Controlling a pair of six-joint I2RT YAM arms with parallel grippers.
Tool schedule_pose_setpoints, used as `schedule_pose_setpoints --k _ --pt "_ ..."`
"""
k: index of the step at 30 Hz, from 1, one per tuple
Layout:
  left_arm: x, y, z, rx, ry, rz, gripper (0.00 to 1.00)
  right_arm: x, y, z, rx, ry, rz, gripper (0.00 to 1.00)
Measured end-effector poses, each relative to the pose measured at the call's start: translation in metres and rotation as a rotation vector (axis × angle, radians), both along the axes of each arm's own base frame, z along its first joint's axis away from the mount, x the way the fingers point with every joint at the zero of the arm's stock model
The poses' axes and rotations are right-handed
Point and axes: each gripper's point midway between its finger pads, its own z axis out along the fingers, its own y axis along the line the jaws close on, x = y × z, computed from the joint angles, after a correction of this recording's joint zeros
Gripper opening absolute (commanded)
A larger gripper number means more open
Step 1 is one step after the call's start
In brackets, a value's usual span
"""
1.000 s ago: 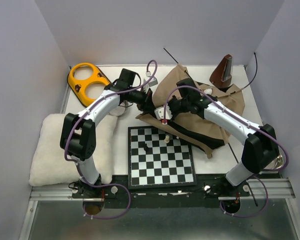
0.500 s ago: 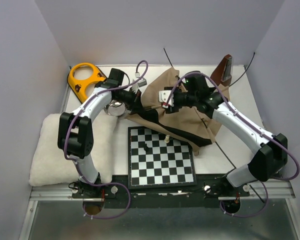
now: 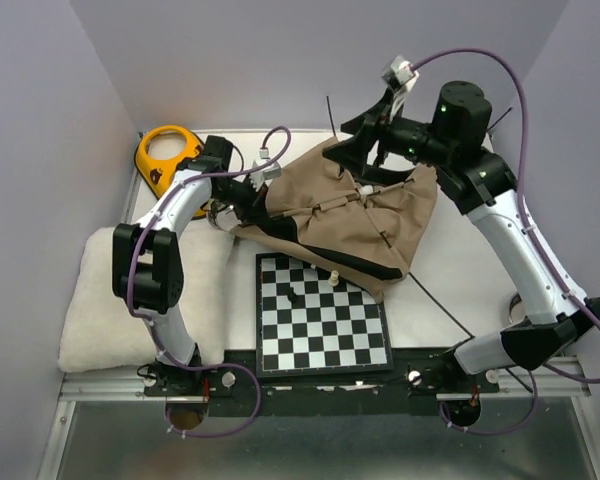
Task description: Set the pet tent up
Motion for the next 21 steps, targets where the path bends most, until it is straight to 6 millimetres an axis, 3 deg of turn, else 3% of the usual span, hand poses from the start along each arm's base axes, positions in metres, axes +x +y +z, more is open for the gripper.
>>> schedule_pose_setpoints --k 3,4,5,7,9,12,17,21 --pt "0.000 0.010 -0.003 0.017 -0.038 -0.035 0.39 -0.005 -0.008 0.034 0.150 0.166 -0.021 0.88" --pt "0.000 0.013 -0.003 0.021 -0.045 -0.042 0.50 -0.005 -0.011 0.044 0.197 0.226 -0.024 0.88" --pt "0.000 0.016 -0.003 0.025 -0.055 -0.050 0.69 -0.004 -0.014 0.052 0.244 0.290 -0.025 0.89" --pt "-0.002 0.020 -0.001 0.026 -0.062 -0.055 0.87 0.002 -0.021 0.065 0.334 0.424 -0.023 0.93" --pt "0.001 0.020 0.008 0.016 -0.113 -0.048 0.93 0.010 -0.026 0.067 0.403 0.552 -0.026 0.95" --pt "0.000 0.006 0.033 -0.011 -0.219 -0.055 0.93 0.024 -0.031 0.063 0.473 0.711 -0.050 0.95" --pt "-0.008 -0.057 0.080 -0.096 -0.407 -0.165 0.92 0.027 -0.037 0.074 0.549 0.831 -0.048 0.96" --pt "-0.007 -0.099 0.090 -0.145 -0.433 -0.224 0.91 0.022 -0.044 0.094 0.584 0.815 -0.029 0.98"
